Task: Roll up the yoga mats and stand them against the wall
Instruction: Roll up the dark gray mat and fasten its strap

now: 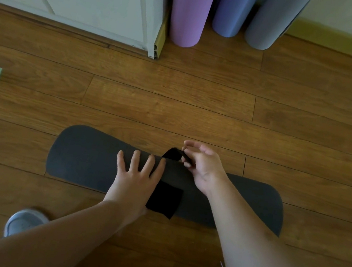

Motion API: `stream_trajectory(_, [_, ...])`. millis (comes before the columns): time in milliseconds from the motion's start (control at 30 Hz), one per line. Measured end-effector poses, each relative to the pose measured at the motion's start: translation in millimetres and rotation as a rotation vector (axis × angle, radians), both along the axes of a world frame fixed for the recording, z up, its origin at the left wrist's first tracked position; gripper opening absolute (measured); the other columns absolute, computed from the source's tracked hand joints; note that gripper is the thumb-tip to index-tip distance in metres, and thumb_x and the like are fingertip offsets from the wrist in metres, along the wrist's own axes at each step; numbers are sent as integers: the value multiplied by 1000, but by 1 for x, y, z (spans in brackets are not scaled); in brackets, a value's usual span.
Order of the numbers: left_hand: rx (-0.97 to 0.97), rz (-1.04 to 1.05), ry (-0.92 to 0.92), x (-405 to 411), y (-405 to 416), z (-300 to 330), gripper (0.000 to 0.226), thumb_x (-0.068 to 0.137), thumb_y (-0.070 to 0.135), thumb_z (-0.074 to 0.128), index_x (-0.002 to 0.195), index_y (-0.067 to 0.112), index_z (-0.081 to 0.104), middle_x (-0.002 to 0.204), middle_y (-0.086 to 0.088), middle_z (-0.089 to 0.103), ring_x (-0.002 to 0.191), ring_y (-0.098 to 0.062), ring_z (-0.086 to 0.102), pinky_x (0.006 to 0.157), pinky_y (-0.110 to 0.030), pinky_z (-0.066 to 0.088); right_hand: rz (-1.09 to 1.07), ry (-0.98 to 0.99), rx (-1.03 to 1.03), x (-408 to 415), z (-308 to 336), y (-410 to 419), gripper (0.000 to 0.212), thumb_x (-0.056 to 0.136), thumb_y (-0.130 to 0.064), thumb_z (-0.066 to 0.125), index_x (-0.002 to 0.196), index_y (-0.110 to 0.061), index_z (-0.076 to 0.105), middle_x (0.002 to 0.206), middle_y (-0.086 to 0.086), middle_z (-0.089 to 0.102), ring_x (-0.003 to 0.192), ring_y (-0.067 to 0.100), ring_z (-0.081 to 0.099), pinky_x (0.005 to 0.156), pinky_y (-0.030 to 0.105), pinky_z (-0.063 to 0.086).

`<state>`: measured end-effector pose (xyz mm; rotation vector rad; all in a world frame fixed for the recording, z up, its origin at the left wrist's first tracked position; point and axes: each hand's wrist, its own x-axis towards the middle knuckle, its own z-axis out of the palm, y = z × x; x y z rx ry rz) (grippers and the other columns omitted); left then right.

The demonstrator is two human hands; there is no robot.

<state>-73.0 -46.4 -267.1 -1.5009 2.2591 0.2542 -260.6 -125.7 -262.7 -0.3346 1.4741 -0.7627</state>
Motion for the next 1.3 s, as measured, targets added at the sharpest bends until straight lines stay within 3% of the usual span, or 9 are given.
stream_trajectory(133, [26, -2, -41, -8, -11, 9, 128, 81, 66, 72, 163, 16, -12, 162, -16, 11, 152, -51, 11, 116, -78, 12, -19, -134, 27, 2, 5, 4, 25, 97, 8, 66, 120, 3, 73, 100, 15, 71, 75, 19, 68, 63, 25, 51])
stream_trajectory(233, [65, -7, -65, -9, -21, 11, 129, 77, 69, 73, 164, 16, -7, 161, -15, 12, 151, -50, 12, 116, -77, 14, 91, -108, 76, 2, 18, 4, 25, 94, 9, 71, 118, 4, 73, 92, 13, 76, 73, 18, 73, 67, 26, 53])
stream_trajectory(367, [91, -15, -51, -7, -29, 11, 130, 74, 71, 74, 164, 16, -2, 161, -16, 13, 150, -49, 14, 116, -77, 17, 268, 172, 179, 3, 34, -1, 19, 90, 6, 78, 105, -4, 74, 101, 16, 77, 89, 24, 78, 65, 26, 52])
stream_trajectory(467, [100, -9, -52, -6, -29, 9, 134, 73, 71, 76, 164, 16, -6, 163, -16, 11, 151, -49, 12, 116, -77, 17, 396, 391, 265, 2, 47, -4, 28, 90, 0, 80, 89, -13, 55, 100, 16, 74, 100, 29, 78, 67, 27, 48])
stream_trajectory(633, [123, 26, -51, -7, -30, 8, 137, 70, 73, 78, 164, 18, -5, 163, -12, 11, 152, -47, 11, 116, -77, 17, 446, 197, 408, 8, 72, 2, 10, 102, -3, 67, 112, -4, 64, 84, 9, 73, 67, 11, 71, 57, 22, 37])
stream_trajectory(767, [167, 37, -63, -10, -40, 7, 135, 66, 75, 79, 164, 22, 4, 163, -10, 9, 152, -46, 9, 116, -77, 17, 257, -11, 414, 12, 83, 15, 15, 106, 0, 55, 100, -5, 67, 70, 5, 66, 55, 8, 63, 55, 22, 31])
stream_trajectory(967, [187, 51, 7, -8, -42, 6, 134, 59, 72, 84, 161, 25, 12, 163, -5, 17, 152, -44, 17, 114, -77, 19, 131, -42, 343, 18, 116, 5, 11, 104, 0, 61, 93, -4, 63, 61, 5, 65, 52, 9, 59, 56, 22, 32])
stream_trajectory(1133, [313, 25, 21, -6, -68, 22, 125, 56, 70, 85, 156, 25, 26, 153, -1, 27, 143, -35, 32, 113, -71, 28, 169, 83, 351, 29, 98, 51, 9, 99, -3, 69, 107, -9, 68, 105, 14, 73, 81, 20, 68, 59, 27, 46])
stream_trajectory(1300, [509, 46, 6, -7, -100, 29, 108, 40, 71, 95, 132, 36, 51, 127, 10, 42, 110, -20, 56, 105, -56, 40, 206, 147, 275, 38, 61, 87, 15, 103, -10, 67, 113, 1, 70, 102, 13, 65, 84, 24, 53, 74, 35, 48])
